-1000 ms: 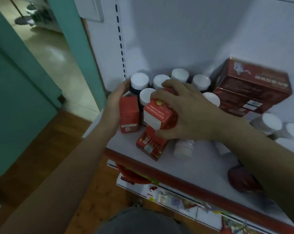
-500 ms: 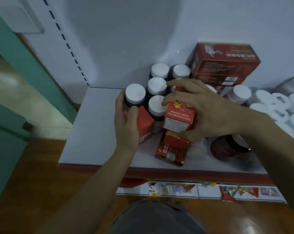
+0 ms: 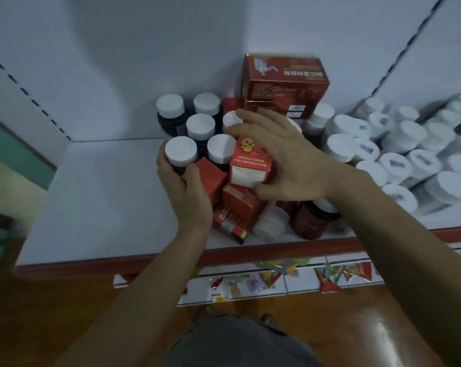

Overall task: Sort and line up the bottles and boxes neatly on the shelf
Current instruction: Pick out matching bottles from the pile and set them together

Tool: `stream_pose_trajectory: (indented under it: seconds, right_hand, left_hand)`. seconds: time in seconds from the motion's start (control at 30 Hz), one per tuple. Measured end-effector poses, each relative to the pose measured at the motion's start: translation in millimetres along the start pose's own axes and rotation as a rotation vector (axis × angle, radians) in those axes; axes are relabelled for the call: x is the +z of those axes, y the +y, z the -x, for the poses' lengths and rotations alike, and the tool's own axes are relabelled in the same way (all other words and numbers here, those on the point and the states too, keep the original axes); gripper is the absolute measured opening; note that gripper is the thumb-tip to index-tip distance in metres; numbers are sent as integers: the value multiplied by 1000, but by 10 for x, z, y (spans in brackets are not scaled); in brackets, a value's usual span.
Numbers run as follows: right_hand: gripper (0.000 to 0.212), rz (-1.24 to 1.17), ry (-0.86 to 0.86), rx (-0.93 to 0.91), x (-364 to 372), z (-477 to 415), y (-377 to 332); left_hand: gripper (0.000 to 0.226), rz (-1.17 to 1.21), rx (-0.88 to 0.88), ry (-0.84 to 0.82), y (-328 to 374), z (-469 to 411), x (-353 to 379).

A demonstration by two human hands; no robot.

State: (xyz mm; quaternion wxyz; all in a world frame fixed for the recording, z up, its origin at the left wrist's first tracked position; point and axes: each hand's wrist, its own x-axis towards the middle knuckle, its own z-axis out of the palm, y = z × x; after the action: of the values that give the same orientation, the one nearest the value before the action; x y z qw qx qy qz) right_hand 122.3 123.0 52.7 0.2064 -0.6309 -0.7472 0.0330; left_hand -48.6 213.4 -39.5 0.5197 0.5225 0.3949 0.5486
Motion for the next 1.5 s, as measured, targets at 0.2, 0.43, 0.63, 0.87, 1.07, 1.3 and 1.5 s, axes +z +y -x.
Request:
stream_pose_trajectory:
  seconds: [0.2, 0.43, 0.63, 0.87, 1.07, 1.3, 1.5]
  right_hand:
    - [85, 12, -38, 1, -121, 191, 161]
    - [83, 41, -26, -4, -354, 545, 450]
    - [84, 40, -11, -4, -521, 778, 752]
    - [99, -5, 62, 120, -507, 795, 784]
    - [104, 37, 142, 190, -504, 804, 523]
    - [65, 290, 297, 220, -17, 701, -182]
    - [49, 535, 291, 212, 224, 633, -52]
  left_hand:
    - [64, -50, 20, 90, -29, 230, 265]
    - [70, -64, 41, 129, -15, 573, 784]
    - [74, -69, 31, 161, -15, 777, 1125]
    - [72, 18, 18, 105, -49, 751, 945]
    - [58, -30, -35, 246, 242, 42, 477]
    - [82, -145, -270, 77, 155, -890, 247]
    - [56, -208, -49, 41, -161, -720, 396]
